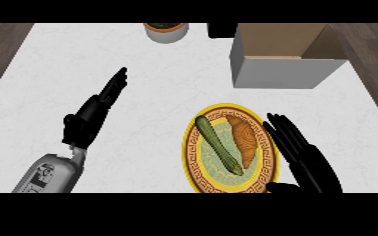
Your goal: Pick the squash from the plate and place it in the cardboard box
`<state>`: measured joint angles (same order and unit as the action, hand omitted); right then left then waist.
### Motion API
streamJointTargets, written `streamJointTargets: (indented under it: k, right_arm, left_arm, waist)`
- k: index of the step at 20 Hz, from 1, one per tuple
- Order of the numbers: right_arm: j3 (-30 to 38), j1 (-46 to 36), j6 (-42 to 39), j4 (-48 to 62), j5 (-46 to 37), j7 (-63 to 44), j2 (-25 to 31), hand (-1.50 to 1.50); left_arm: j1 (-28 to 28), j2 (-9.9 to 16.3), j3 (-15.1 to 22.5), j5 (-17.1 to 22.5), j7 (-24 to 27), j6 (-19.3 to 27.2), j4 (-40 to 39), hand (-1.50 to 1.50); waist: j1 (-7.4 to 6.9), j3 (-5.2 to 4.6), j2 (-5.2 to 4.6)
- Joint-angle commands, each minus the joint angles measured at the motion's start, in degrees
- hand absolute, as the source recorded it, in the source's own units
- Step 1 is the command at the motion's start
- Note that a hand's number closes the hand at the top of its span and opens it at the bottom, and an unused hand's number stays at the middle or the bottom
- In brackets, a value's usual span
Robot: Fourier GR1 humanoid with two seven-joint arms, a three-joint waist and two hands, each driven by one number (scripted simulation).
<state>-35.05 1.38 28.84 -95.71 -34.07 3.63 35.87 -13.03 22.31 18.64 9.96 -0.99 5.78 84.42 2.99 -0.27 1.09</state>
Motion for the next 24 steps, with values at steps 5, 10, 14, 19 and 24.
streamJointTargets:
  k: [5, 10, 14, 19, 24]
  right_arm:
    - [-4.97, 5.20, -18.25, -24.81, -8.75, -25.87, 6.16, -1.50]
    - [-7.70, 3.80, -29.45, -33.05, -8.25, -36.85, 2.72, -1.50]
    - [-5.65, 0.34, -33.91, -29.99, -6.08, -39.56, -3.91, -1.50]
    - [-9.04, -2.22, -32.54, -20.14, -11.79, -39.06, -14.40, -1.50]
    - [-6.80, -3.06, -37.27, -18.13, -13.23, -40.59, -17.14, -1.50]
  left_arm:
    - [1.50, -0.38, 1.04, -0.61, -1.73, -0.89, 4.50, 0.00]
    - [0.32, -2.43, 0.75, -2.84, 0.50, -1.37, 1.27, 0.00]
    - [-2.83, -5.79, -0.02, -5.43, 0.92, -1.89, -2.32, 0.00]
    - [-0.30, -5.74, -1.75, -5.97, -1.95, -4.04, 1.35, 0.00]
    - [1.00, -5.91, -3.65, -6.13, -5.18, -7.10, 5.43, 0.00]
  waist:
    - [-2.22, 0.06, -0.63]
    - [-2.79, 0.18, -1.02]
    - [-2.80, 0.25, -1.12]
    - [-3.13, 0.27, -1.08]
    - [-3.06, 0.27, -1.04]
